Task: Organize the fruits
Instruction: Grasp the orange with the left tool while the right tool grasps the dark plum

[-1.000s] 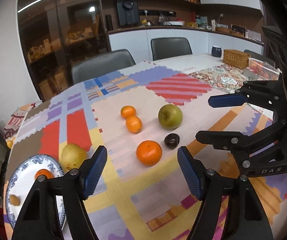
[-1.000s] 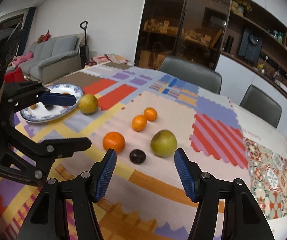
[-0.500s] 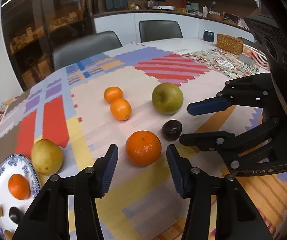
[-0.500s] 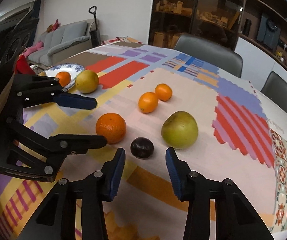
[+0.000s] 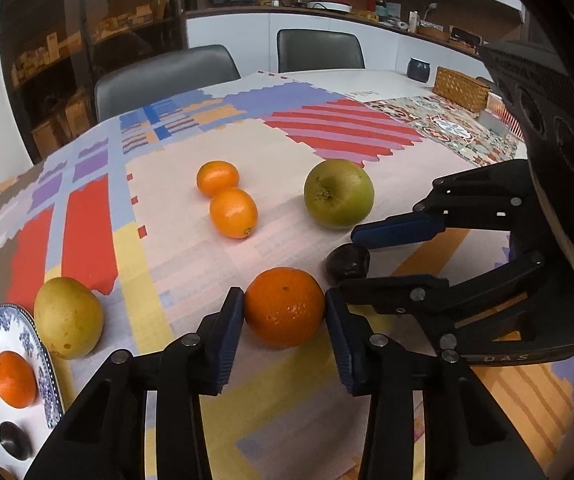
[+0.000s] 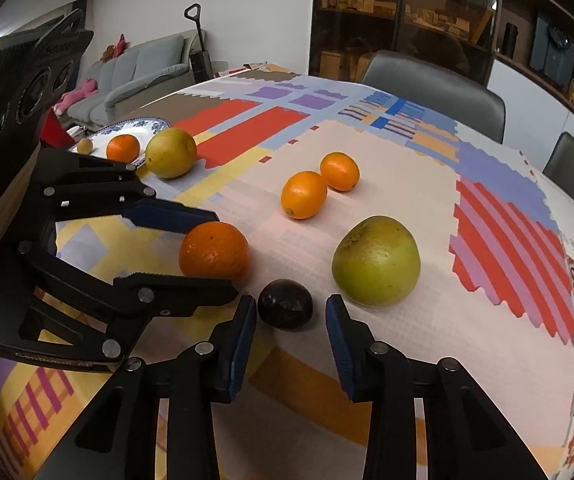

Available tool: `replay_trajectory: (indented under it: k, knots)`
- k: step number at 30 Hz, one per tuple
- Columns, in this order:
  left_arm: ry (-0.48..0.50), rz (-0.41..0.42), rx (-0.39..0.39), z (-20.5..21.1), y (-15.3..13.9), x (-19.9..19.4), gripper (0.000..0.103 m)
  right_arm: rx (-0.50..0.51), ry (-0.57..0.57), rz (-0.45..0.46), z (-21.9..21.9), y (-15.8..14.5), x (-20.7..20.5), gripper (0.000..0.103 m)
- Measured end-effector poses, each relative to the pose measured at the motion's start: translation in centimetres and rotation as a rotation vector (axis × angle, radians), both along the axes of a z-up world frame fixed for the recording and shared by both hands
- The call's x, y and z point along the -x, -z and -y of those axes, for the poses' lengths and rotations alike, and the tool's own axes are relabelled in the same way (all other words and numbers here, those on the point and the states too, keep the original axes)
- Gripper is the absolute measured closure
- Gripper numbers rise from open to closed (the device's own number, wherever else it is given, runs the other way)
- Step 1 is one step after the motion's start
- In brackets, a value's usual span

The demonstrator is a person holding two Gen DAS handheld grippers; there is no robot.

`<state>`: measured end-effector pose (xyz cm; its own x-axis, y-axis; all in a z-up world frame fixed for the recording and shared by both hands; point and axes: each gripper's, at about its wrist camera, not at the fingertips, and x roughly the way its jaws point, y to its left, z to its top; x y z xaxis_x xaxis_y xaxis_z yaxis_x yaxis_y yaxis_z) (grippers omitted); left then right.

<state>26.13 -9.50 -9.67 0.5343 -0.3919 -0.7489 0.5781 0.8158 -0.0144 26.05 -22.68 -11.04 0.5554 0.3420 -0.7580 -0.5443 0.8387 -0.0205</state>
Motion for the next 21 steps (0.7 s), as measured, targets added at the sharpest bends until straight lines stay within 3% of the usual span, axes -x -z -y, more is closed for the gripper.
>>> replay_trajectory:
  k: [13, 21]
  knots:
    - [-0.142, -0.008, 0.014, -2.2, -1.1, 1.3, 0.063, -0.030, 0.026, -0.029, -0.4, 0.3, -0.3, 0.073]
    - [-0.214, 0.023, 0.045, -3.8, -2.8, 3.5, 0.063, -0.063, 0.063, 0.011, -0.7, -1.7, 1.7, 0.073]
